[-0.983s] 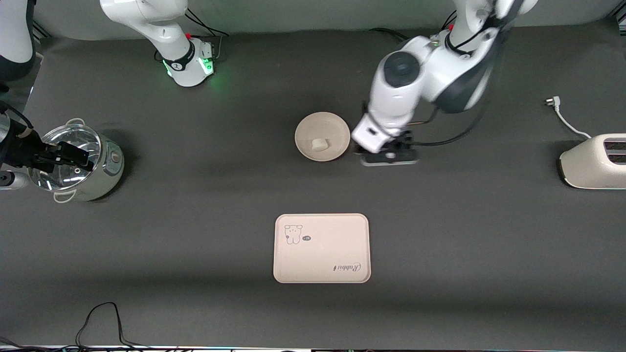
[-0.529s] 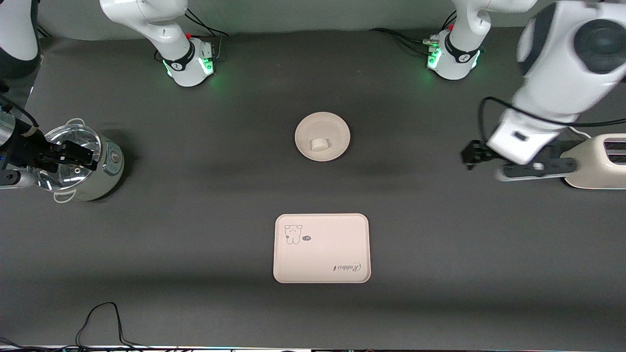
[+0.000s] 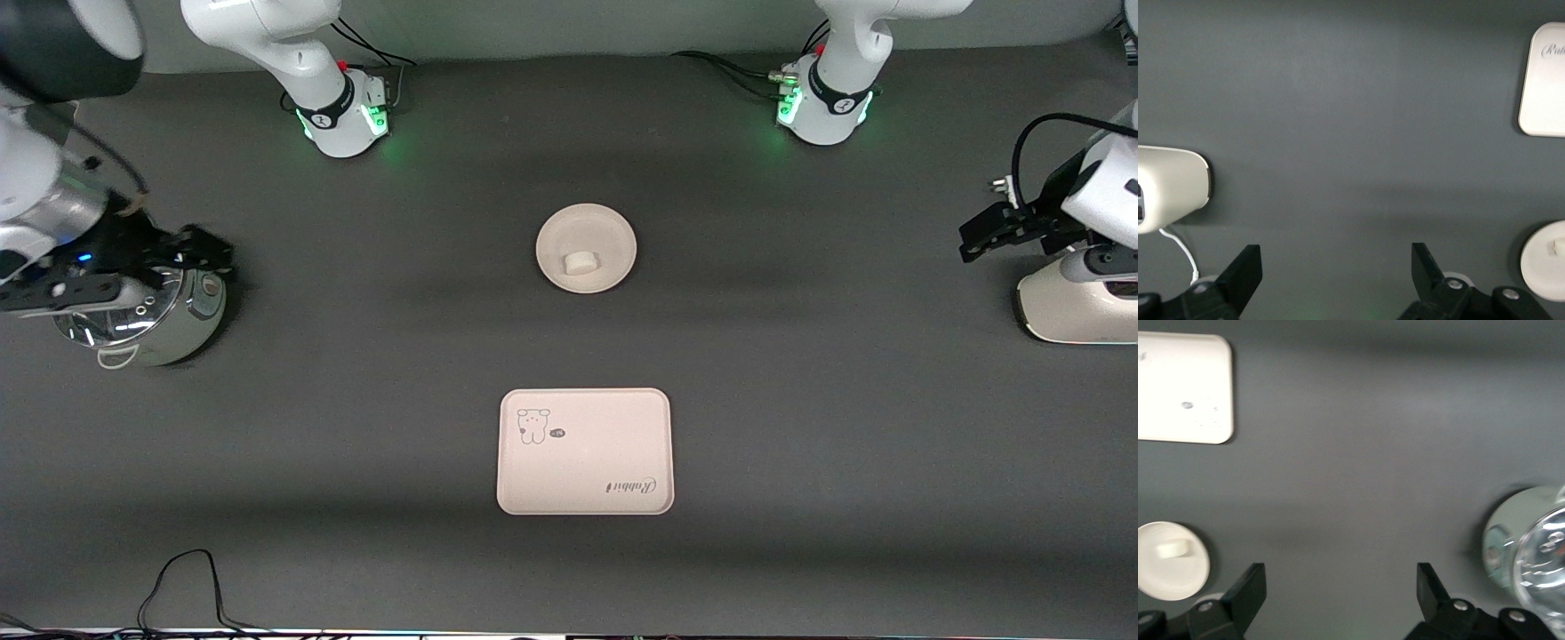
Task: Place bun in plate and plate on tray
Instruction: 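Reach the right gripper toward the rim of the white plate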
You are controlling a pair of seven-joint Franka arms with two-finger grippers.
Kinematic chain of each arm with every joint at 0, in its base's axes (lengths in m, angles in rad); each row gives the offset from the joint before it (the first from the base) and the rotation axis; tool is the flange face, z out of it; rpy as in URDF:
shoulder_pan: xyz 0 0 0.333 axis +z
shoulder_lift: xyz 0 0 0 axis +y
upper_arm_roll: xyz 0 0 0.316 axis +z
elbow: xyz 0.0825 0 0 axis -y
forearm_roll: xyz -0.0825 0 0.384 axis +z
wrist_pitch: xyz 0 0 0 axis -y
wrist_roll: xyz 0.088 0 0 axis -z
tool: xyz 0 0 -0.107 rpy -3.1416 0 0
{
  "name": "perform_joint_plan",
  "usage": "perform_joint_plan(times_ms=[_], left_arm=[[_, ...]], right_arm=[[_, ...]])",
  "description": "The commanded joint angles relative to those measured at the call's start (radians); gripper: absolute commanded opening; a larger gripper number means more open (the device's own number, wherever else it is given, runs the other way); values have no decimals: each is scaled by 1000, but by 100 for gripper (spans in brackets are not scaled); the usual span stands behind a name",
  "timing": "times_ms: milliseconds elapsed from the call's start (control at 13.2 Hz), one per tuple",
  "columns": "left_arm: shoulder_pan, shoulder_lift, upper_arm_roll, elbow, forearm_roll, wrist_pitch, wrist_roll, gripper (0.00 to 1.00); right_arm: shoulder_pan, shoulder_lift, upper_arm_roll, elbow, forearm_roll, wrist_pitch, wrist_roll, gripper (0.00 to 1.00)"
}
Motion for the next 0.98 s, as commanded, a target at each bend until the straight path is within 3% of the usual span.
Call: perform_joint_plan(times_ms=[0, 303, 529, 832, 908], left_arm=[[9, -27, -9, -23, -22, -39, 16, 100], [16, -24, -6, -23, -8, -19, 13, 100], [16, -16, -6, -25, -12, -7, 13, 100], [11, -8, -7, -23, -6, 44, 13, 100], [11, -4, -6, -23, -6, 45, 13, 100]], right_arm=[[154, -71, -5, -83, -14, 6, 175, 100], [357, -69, -2, -135, -5, 72, 433, 100], [416, -100, 7, -250, 90, 185, 452, 100], [425, -241, 96, -570, 99, 442, 453, 100], [425, -244, 108, -609, 137, 480, 453, 100]])
